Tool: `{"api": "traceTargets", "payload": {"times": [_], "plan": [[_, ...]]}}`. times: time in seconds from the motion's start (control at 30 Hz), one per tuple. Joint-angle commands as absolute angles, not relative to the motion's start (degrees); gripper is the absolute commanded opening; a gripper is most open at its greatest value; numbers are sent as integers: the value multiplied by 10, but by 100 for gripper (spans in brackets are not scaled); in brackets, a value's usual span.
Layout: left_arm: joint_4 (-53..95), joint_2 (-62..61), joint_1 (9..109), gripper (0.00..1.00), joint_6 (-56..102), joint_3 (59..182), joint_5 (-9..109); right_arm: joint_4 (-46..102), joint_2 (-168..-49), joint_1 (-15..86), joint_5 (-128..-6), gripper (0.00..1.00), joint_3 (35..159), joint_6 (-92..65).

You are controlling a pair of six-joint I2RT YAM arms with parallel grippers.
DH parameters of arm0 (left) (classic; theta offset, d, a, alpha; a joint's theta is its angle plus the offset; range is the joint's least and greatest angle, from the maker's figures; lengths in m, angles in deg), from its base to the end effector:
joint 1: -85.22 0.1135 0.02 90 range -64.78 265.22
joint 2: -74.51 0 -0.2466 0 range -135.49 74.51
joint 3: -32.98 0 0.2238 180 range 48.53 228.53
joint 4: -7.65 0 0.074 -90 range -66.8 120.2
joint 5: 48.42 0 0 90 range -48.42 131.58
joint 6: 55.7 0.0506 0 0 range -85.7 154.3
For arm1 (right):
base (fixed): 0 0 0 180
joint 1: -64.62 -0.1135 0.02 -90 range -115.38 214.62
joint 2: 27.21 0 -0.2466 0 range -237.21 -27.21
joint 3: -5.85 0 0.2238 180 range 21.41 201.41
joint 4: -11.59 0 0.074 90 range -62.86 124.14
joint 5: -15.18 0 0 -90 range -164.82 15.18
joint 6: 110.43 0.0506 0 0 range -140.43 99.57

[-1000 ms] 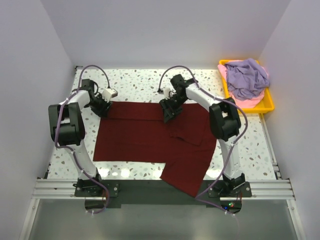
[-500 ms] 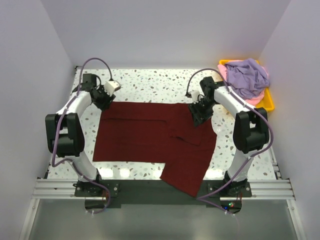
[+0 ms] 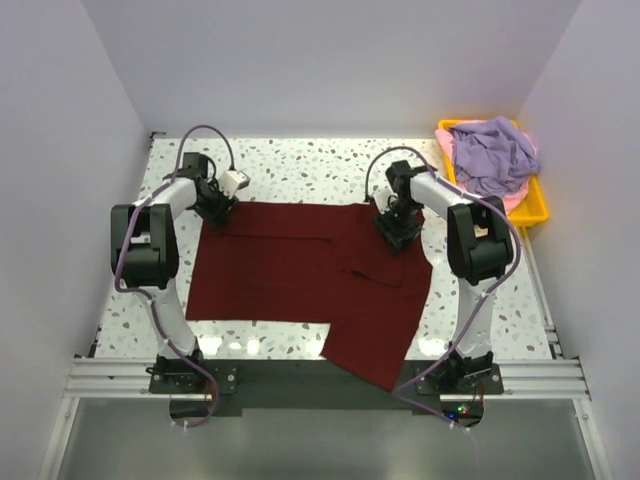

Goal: Fold and stack the t-shirts
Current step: Fold the tshirt

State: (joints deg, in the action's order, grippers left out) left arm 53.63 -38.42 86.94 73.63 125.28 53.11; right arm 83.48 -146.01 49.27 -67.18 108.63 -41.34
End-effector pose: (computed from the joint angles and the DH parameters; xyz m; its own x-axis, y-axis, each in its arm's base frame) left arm 0.3747 0.0011 0.1483 -0.6780 0.6009 -0.4233 0.6200 0.7769 0.1097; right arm 0.3439 0.1014 0.1438 -0.8049 -0.5878 -0.0815 -0.5934 0.7972 0.1111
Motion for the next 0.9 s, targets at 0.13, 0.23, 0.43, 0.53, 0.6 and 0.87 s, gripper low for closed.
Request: {"api": "traceTargets", "payload": {"times": [0.13, 0.23, 0.43, 0.53, 0.6, 0.87], "plan": [[514, -536, 879, 42, 703, 1394, 501, 797, -1552, 499, -745, 46, 1209, -413], [511, -580, 880, 42, 686, 1472, 512, 815, -1597, 504, -744, 48, 1300, -410], [559, -497, 881, 48, 677, 1524, 628, 894, -1541, 504, -668, 63, 1404, -445], [590, -405, 894, 55, 715, 1486, 683, 918, -1475, 504, -609, 70, 1358, -476], [640, -364, 907, 59, 744, 1458, 737, 945, -1413, 502, -577, 71, 1323, -516], [869, -217, 969, 63, 986, 1309, 828, 951, -1228, 456, -578, 67, 1081, -626]]}}
